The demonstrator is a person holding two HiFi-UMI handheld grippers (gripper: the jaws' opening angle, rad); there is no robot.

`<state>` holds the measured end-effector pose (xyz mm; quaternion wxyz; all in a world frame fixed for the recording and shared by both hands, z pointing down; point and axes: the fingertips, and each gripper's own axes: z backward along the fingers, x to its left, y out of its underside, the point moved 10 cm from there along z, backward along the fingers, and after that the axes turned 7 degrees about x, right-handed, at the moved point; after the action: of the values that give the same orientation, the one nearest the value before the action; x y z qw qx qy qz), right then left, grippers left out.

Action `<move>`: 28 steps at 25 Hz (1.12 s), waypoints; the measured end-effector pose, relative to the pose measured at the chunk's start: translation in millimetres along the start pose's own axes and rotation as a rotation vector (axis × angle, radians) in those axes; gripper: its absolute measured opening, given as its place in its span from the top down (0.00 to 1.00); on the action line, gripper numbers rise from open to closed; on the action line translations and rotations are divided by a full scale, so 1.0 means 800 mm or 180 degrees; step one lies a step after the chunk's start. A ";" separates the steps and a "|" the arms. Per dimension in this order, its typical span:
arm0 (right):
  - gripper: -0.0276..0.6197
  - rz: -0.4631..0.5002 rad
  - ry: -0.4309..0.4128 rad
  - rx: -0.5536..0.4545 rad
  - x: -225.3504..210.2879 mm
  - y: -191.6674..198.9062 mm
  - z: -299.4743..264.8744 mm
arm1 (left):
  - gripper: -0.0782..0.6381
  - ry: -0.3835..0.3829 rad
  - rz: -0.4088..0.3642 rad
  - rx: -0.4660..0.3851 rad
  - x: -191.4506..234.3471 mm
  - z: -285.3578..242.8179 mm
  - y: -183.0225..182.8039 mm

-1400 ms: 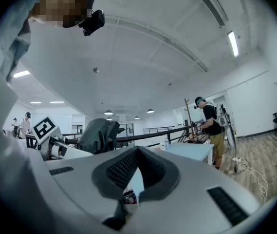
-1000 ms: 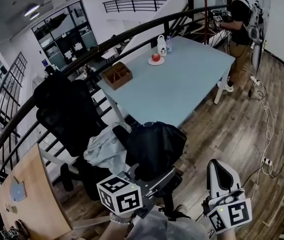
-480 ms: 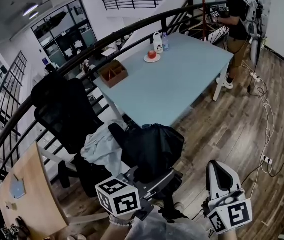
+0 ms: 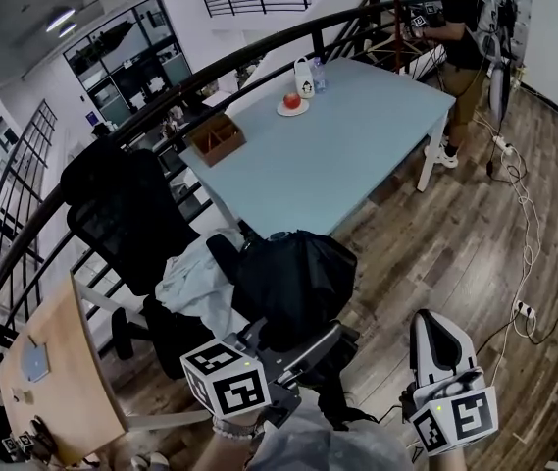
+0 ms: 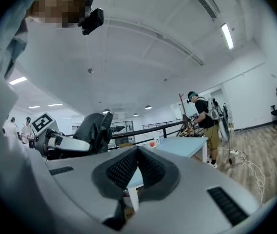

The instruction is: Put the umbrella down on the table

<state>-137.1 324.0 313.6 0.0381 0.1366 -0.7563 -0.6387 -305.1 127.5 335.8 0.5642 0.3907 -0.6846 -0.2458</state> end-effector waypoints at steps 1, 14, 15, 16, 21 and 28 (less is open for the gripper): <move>0.96 -0.0017 -0.0003 0.0000 -0.003 0.001 0.001 | 0.50 0.0006 0.0000 0.0003 -0.002 -0.002 0.000; 0.96 -0.0019 0.0175 0.0014 -0.030 0.011 0.018 | 0.50 0.0161 0.0061 -0.0023 -0.006 -0.031 0.005; 0.96 -0.0018 0.0196 0.0020 -0.031 0.012 0.019 | 0.50 0.0176 0.0071 -0.0012 -0.006 -0.033 0.005; 0.96 -0.0019 0.0216 0.0023 -0.032 0.012 0.019 | 0.50 0.0189 0.0078 -0.0002 -0.005 -0.036 0.006; 0.96 -0.0011 0.0280 0.0012 -0.041 0.011 0.018 | 0.50 0.0259 0.0048 0.0041 0.000 -0.052 0.001; 0.96 -0.0006 0.0386 0.0003 -0.069 0.002 0.003 | 0.50 0.0366 0.0027 0.0083 0.013 -0.087 -0.013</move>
<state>-85.3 340.8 321.5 0.0832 0.1759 -0.7528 -0.6289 -236.1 120.4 350.6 0.5984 0.4086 -0.6559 -0.2116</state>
